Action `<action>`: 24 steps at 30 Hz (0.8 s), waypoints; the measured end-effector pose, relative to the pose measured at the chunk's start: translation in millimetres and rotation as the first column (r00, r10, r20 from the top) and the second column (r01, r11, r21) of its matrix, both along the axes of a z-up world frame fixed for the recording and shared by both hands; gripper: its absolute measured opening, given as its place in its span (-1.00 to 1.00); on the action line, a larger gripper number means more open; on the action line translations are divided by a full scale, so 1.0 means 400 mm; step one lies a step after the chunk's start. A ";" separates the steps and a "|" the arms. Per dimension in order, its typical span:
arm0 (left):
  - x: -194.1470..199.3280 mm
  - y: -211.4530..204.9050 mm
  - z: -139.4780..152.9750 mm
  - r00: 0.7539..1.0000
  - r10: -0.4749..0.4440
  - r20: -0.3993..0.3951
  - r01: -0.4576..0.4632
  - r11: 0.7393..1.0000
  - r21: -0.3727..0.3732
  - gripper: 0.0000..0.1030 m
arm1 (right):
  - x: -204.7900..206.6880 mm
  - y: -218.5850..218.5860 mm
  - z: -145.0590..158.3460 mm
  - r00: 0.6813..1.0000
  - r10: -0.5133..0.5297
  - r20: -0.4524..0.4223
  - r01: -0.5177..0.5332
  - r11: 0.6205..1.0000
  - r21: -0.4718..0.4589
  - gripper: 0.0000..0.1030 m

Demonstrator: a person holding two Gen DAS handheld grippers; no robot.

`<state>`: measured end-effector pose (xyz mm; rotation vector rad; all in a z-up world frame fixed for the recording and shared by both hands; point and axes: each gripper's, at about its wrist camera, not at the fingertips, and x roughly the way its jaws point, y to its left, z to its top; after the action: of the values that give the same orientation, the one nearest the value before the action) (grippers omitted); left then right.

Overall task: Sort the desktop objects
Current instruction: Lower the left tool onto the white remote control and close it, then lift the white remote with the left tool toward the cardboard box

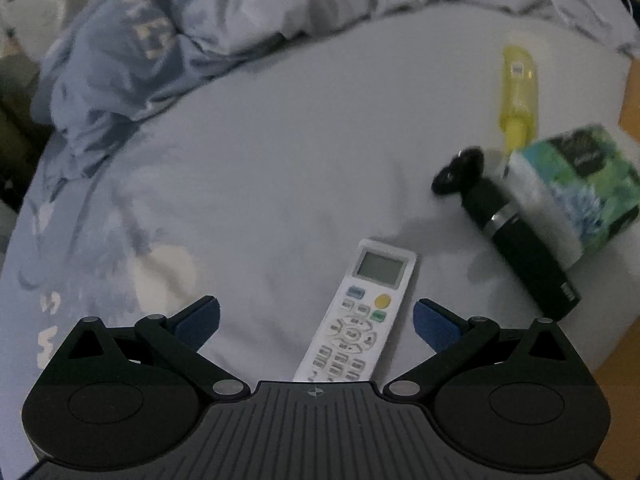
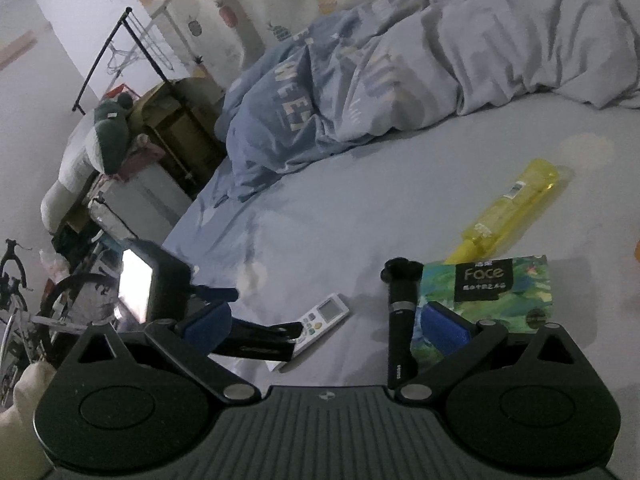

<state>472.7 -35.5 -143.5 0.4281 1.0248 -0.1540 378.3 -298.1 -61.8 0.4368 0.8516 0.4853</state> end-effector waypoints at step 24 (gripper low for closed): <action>0.063 0.098 -0.148 0.974 -0.156 -0.163 0.134 0.981 -0.141 0.73 | 0.034 0.043 -0.055 0.998 -0.007 -0.063 0.001 0.996 -0.093 1.00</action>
<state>497.8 3.7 -202.8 0.3763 1.1476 -0.3926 391.8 -281.1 -83.8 0.3698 0.9302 0.4278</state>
